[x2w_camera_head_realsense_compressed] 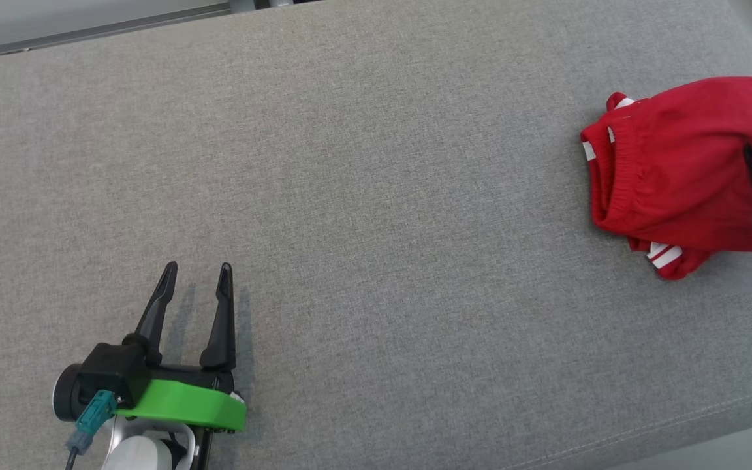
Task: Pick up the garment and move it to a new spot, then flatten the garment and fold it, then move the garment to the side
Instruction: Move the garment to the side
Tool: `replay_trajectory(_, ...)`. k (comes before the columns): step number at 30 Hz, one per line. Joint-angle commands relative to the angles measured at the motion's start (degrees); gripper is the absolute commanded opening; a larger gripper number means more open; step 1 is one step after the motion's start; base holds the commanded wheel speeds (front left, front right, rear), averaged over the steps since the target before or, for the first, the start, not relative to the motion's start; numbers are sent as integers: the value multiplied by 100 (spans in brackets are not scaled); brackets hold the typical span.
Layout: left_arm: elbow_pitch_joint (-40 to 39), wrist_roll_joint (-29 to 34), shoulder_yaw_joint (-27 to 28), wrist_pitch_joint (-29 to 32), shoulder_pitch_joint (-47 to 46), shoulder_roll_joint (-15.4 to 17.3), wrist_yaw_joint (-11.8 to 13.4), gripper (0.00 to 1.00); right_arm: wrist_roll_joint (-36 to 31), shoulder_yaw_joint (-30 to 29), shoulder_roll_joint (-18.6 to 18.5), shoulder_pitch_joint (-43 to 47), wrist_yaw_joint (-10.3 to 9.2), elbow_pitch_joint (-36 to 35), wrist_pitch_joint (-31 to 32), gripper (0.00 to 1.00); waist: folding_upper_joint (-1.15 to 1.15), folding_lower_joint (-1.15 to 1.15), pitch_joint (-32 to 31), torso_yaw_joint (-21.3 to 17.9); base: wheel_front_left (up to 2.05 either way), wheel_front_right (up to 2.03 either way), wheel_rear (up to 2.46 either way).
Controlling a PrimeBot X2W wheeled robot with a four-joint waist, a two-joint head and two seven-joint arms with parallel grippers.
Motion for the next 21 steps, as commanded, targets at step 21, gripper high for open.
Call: replay_trajectory(21, 45, -53, 131, -13, 293, -66, -18, 100, -159, -41, 260, 468, -10, -601, -2674, 100, 0, 0, -643, 179, 0, 0, 0)
